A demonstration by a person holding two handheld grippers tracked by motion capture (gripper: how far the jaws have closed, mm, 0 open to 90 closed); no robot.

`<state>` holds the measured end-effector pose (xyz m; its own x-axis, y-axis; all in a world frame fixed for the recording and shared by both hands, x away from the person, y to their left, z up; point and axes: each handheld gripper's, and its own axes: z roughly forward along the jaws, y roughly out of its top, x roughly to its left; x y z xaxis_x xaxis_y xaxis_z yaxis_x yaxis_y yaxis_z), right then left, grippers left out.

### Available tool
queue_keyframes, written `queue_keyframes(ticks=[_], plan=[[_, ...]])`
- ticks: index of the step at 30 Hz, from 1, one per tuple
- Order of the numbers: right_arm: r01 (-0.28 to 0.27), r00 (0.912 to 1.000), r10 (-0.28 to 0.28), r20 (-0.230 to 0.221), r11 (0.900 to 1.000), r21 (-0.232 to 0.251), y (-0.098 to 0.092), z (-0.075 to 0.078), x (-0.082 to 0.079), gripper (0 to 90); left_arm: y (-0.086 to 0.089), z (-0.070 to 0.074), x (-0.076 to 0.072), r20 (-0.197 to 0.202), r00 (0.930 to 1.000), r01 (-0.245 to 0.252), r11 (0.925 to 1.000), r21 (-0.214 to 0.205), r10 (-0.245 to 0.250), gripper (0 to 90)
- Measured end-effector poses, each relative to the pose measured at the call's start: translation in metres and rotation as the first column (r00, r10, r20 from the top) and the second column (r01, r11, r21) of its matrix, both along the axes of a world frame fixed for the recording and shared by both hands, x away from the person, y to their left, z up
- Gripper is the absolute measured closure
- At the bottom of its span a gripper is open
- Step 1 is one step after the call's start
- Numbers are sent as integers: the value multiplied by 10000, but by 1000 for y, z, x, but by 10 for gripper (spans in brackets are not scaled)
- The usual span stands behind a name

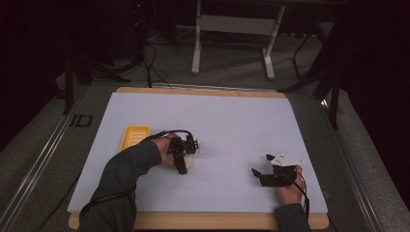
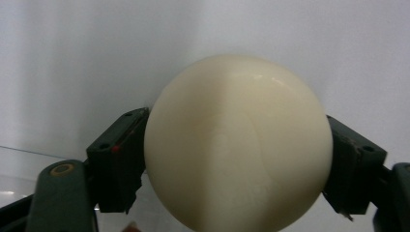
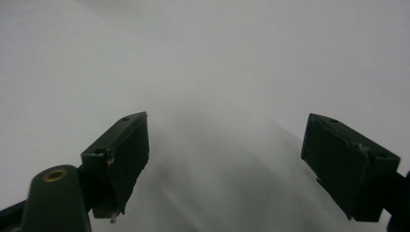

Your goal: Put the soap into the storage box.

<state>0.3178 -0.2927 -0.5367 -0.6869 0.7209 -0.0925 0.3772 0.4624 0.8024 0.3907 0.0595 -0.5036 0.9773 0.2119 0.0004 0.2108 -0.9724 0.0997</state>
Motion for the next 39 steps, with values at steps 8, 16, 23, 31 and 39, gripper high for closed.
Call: queue_keyframes(ticks=[8,16,23,31,39], plan=[[-11,10000,11,9,10000,-19,0,0,0,169,0,1,0,0,10000,-25,10000,33,25,250],[-19,10000,19,4,10000,-11,0,0,0,169,-1,1,0,14,10000,-70,10000,71,70,253],[-4,10000,4,-2,10000,9,0,0,0,169,-4,2,1,-106,9999,46,9992,392,-42,254],[-17,10000,17,9,10000,-2,0,0,0,169,-7,3,0,-111,9999,124,9978,645,-117,254],[-3,10000,3,-1,10000,26,0,0,0,168,-7,10,1,-106,9997,213,9973,699,-207,255]])
